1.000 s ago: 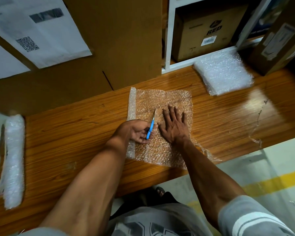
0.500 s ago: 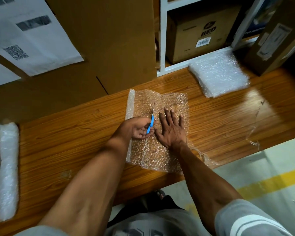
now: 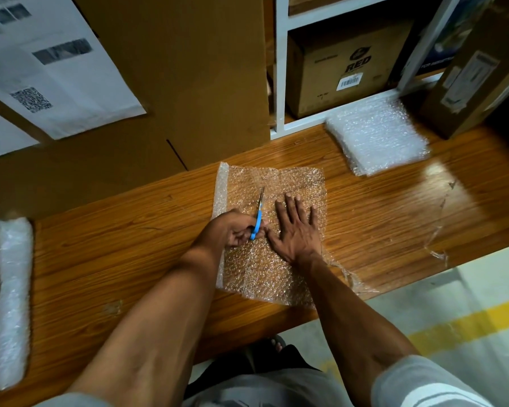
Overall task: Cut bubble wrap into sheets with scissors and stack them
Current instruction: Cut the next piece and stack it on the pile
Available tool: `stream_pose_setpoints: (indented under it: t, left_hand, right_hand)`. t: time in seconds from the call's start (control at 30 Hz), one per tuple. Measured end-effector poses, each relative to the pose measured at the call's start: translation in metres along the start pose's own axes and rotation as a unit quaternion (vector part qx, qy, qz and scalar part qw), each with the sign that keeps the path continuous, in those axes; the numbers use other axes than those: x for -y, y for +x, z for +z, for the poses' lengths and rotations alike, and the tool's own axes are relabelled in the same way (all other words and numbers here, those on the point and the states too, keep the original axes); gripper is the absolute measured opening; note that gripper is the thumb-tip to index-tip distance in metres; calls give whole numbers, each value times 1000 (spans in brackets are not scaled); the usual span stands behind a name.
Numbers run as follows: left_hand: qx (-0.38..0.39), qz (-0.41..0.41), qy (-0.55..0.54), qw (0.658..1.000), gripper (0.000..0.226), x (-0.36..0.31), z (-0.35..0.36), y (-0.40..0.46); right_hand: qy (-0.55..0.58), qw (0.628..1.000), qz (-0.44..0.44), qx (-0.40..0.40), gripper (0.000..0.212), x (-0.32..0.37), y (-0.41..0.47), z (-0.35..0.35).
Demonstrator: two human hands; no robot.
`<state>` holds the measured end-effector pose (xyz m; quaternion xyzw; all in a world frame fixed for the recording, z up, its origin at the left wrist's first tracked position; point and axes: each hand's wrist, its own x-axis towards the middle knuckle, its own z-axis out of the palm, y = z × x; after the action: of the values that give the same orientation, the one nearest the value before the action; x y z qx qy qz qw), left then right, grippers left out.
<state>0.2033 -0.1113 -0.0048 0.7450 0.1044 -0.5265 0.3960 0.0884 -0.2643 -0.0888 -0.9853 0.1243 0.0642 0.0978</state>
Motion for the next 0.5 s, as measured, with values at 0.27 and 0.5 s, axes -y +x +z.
stream_pose_setpoints:
  t: [0.27,0.5]
  left_hand:
    - [45,-28,15,998,45,-13,2,-9]
    - [69,-6,-9,998,98,-32,-4,-9]
  right_hand:
    - [6,1000,2,1,89,0,-2,-1]
    - [6,1000,3,4,88,2,-1,-3]
